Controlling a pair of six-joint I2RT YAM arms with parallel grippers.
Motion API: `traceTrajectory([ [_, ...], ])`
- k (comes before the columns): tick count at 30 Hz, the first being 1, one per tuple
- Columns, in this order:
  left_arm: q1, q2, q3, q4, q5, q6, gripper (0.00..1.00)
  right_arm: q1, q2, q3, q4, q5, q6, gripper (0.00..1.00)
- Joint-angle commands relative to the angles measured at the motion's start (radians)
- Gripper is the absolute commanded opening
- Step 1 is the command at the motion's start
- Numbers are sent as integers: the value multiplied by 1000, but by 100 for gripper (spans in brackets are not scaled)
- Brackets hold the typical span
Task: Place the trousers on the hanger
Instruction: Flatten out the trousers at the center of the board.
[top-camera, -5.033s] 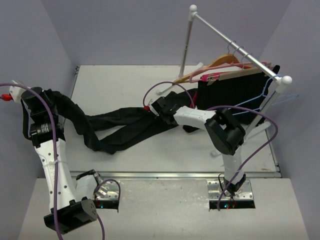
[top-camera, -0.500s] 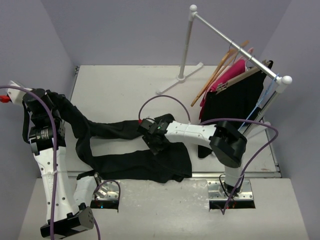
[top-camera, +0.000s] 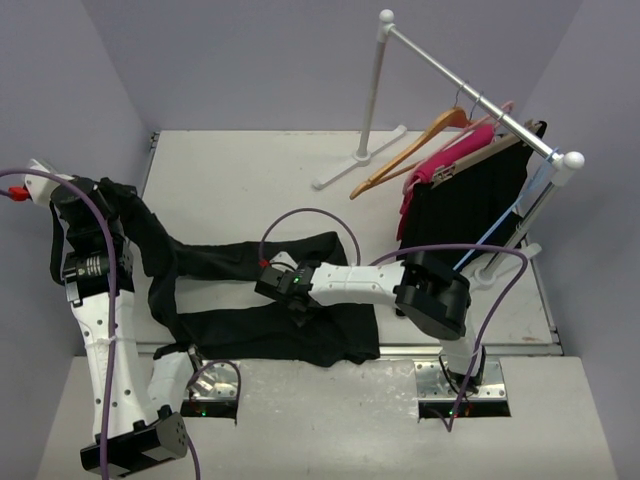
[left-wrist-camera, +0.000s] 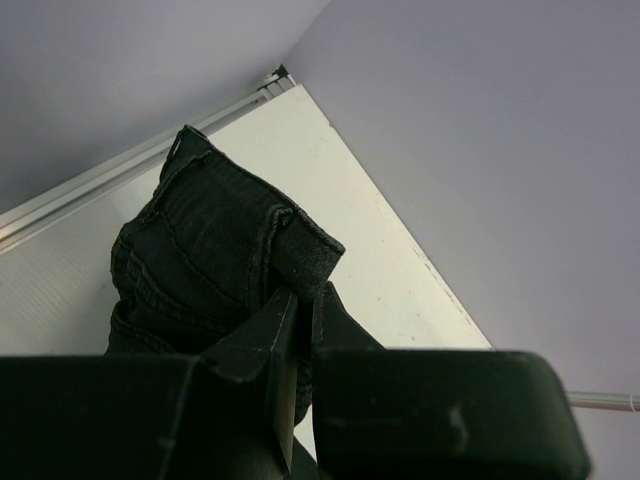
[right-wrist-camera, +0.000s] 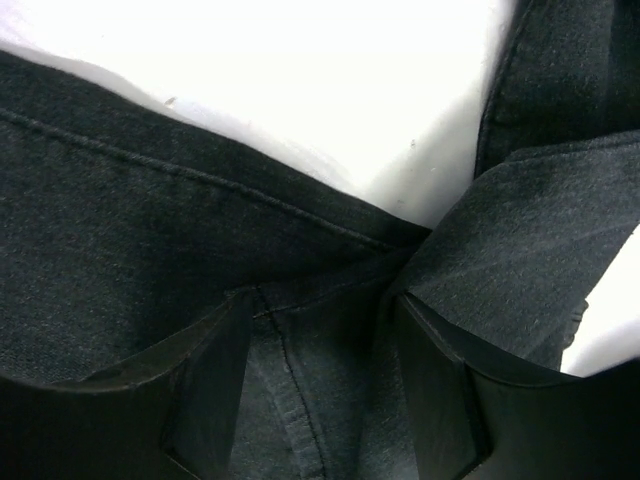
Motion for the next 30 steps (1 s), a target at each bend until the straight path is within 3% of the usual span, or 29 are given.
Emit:
traceTrajectory([
  [1, -8, -13, -1, 123, 38, 14, 2, 32, -41, -10, 10, 35, 19, 58],
  [6, -9, -13, -6, 129, 41, 23, 2, 81, -68, -20, -5, 113, 19, 59],
  [10, -9, -10, 2, 129, 55, 26, 2, 78, -60, -22, -13, 78, -13, 50],
  [16, -9, -10, 0, 132, 57, 28, 3, 107, -136, -80, 59, 10, -54, 44],
  [25, -9, -11, 10, 130, 67, 29, 3, 92, -40, -90, 68, -11, -59, 42],
  [27, -9, -10, 13, 129, 69, 31, 3, 87, -29, -94, 84, -23, -69, 37],
  [29, -9, -12, 14, 126, 69, 31, 3, 83, -25, -94, 95, -20, -73, 26],
  [30, -11, -12, 14, 126, 66, 32, 3, 81, -24, -94, 96, -10, -75, 7],
])
